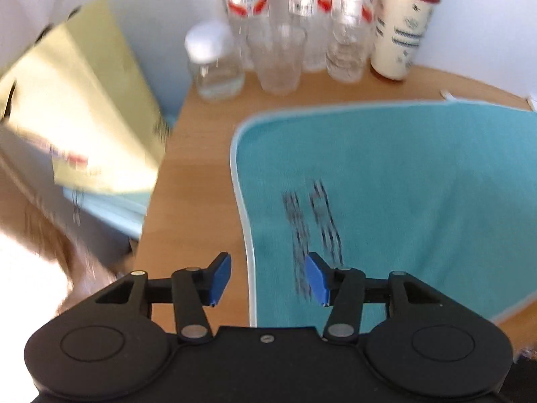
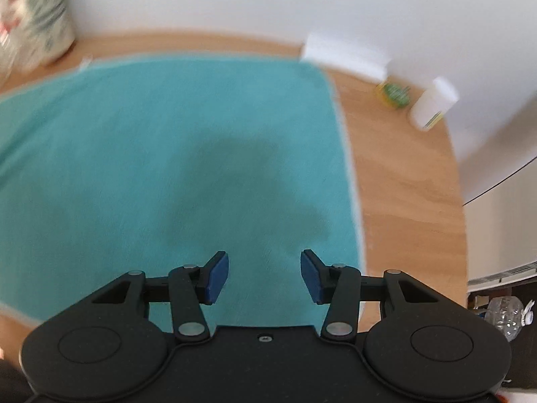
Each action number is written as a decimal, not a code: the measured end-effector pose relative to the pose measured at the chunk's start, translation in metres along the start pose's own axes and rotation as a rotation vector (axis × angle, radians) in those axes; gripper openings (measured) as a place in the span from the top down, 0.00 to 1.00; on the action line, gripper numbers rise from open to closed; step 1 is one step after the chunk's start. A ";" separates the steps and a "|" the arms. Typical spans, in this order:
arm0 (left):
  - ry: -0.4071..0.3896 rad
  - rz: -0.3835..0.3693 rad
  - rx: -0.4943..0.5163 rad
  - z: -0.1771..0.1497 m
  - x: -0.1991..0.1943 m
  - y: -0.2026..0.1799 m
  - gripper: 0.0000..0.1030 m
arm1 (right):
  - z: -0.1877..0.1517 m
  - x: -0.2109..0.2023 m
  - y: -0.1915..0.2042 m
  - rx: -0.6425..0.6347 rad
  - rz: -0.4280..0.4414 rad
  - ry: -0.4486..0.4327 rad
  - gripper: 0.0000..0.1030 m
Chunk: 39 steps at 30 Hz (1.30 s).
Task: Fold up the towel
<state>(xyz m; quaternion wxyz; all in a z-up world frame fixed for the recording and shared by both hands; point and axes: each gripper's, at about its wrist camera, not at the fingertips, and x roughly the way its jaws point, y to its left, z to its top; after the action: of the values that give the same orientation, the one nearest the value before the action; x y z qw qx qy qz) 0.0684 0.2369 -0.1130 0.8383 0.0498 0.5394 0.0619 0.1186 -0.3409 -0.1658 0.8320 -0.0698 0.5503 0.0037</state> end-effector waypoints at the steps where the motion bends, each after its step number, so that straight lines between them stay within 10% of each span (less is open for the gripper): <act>1: -0.036 -0.006 -0.012 0.014 0.010 -0.004 0.51 | 0.007 0.000 -0.002 0.006 -0.015 -0.026 0.48; 6: -0.084 0.022 -0.008 0.045 0.046 -0.014 0.51 | 0.053 0.020 -0.011 0.026 -0.093 -0.127 0.48; 14: -0.056 0.080 0.040 0.062 0.095 -0.030 0.51 | 0.080 0.071 -0.020 0.021 -0.116 -0.055 0.48; 39: -0.071 0.111 0.081 0.117 0.136 -0.020 0.31 | -0.011 0.021 -0.036 0.149 -0.170 -0.064 0.42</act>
<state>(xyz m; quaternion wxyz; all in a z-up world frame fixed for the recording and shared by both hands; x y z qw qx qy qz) 0.2315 0.2365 -0.1899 0.8495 0.1155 0.5079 0.0847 0.1197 -0.3792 -0.1851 0.8495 -0.0540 0.5142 -0.1055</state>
